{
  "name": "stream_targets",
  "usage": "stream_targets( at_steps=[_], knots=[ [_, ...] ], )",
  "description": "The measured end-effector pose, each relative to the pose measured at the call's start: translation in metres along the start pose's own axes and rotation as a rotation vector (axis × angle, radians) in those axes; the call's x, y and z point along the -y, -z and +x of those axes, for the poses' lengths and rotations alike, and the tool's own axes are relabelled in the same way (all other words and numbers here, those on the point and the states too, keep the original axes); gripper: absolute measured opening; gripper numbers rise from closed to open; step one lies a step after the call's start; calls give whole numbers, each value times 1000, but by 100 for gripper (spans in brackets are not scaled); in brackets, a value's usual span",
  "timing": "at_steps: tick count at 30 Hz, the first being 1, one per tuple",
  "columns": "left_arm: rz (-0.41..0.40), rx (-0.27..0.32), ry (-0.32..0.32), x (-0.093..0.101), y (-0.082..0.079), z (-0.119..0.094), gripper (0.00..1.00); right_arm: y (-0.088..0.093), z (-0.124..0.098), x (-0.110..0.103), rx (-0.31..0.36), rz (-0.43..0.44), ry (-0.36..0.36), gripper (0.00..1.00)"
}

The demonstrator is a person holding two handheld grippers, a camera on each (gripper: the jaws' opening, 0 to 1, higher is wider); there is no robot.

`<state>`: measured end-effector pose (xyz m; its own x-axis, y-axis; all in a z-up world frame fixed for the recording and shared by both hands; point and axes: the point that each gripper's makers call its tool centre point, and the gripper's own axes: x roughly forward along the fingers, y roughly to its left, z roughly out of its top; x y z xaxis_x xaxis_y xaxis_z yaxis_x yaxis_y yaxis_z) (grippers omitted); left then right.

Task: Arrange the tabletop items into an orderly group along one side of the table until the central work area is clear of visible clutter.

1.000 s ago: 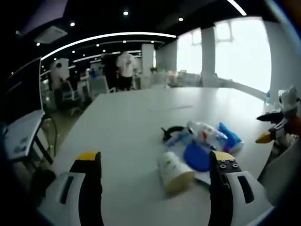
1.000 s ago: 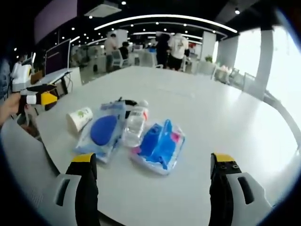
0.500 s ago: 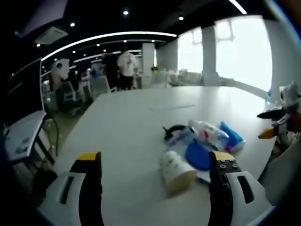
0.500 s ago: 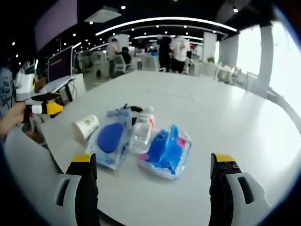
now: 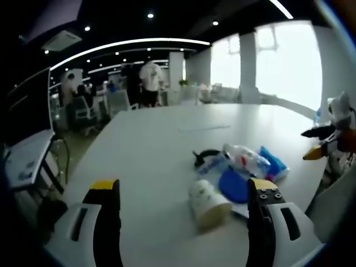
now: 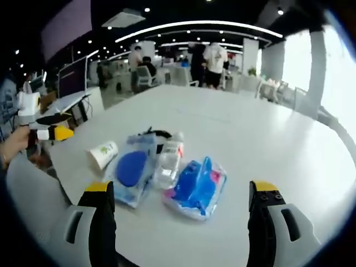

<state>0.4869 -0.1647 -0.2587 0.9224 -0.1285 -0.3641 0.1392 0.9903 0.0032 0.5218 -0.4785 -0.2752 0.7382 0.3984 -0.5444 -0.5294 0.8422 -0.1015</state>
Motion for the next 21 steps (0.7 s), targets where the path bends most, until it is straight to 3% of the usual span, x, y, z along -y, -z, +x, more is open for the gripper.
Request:
stream_targets(
  at_steps=[5, 9, 13, 17, 21],
  knots=[
    [-30, 6, 4, -2, -1, -2, 91, -4, 8, -6, 1, 30, -27, 99],
    [-66, 12, 17, -1, -1, -1, 89, -5, 10, -9, -2, 6, -41, 99],
    [-39, -13, 55, 11, 4, 2, 89, -7, 12, -13, 9, 79, -80, 99],
    [-23, -4, 63, 14, 3, 2, 87, -12, 14, -11, 22, 57, -71, 99],
    [5, -39, 80, 20, 9, 4, 88, -16, 21, -13, 13, 41, -85, 98]
  ],
)
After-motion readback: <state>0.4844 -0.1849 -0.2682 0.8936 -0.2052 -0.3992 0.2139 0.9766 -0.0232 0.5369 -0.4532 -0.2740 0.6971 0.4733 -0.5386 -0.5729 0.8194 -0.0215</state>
